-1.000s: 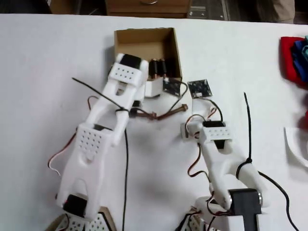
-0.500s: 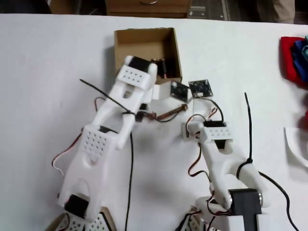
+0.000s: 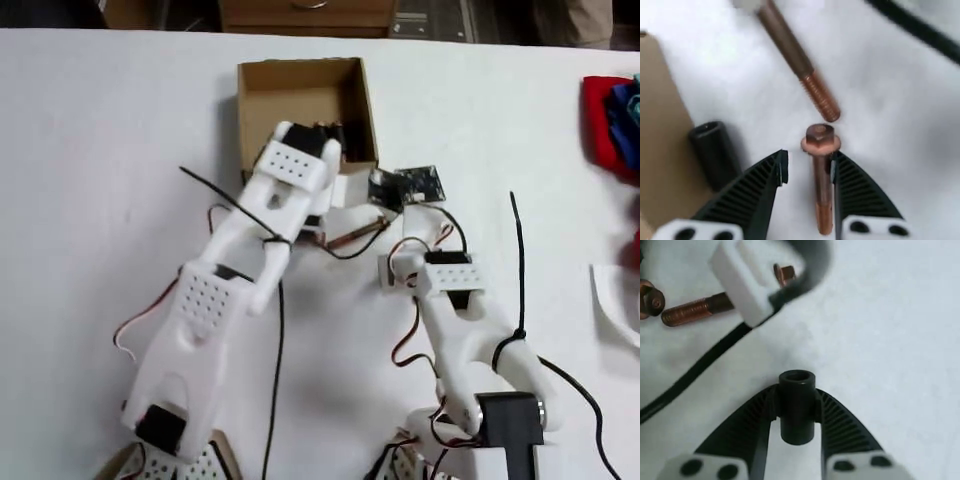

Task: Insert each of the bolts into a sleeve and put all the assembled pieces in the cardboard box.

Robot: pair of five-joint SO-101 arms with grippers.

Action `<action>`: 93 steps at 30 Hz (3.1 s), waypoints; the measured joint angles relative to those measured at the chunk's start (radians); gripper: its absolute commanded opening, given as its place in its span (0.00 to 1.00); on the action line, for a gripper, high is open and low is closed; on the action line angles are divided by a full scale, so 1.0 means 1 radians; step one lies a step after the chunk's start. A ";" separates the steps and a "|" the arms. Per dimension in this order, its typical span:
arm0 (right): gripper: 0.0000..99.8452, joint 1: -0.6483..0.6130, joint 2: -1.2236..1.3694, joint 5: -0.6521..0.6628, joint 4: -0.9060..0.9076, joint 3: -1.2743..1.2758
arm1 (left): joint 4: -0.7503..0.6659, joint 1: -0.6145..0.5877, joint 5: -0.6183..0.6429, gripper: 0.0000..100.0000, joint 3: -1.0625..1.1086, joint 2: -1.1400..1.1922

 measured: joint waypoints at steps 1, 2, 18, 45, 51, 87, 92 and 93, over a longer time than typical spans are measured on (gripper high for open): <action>0.02 0.000 0.000 0.000 0.000 0.000 | 0.000 0.003 0.000 0.16 0.000 0.008; 0.02 0.000 0.000 0.000 0.000 0.000 | 0.000 0.005 -0.002 0.16 -0.002 0.015; 0.02 -0.002 0.000 0.000 0.000 0.000 | 0.008 0.020 -0.002 0.02 -0.018 0.052; 0.02 -0.002 0.000 0.000 0.000 0.000 | 0.153 -0.221 0.436 0.02 0.078 -0.101; 0.02 -0.002 0.000 0.000 0.000 0.000 | 0.157 -0.261 0.575 0.02 0.391 -0.404; 0.02 -0.327 -0.546 -0.061 -0.338 0.172 | -0.623 -0.287 1.232 0.03 1.533 -1.746; 0.02 -0.327 -0.546 -0.061 -0.339 0.172 | -0.632 -0.287 1.234 0.03 1.530 -1.746; 0.02 -0.327 -0.546 -0.061 -0.341 0.172 | -0.654 -0.287 1.237 0.03 1.530 -1.746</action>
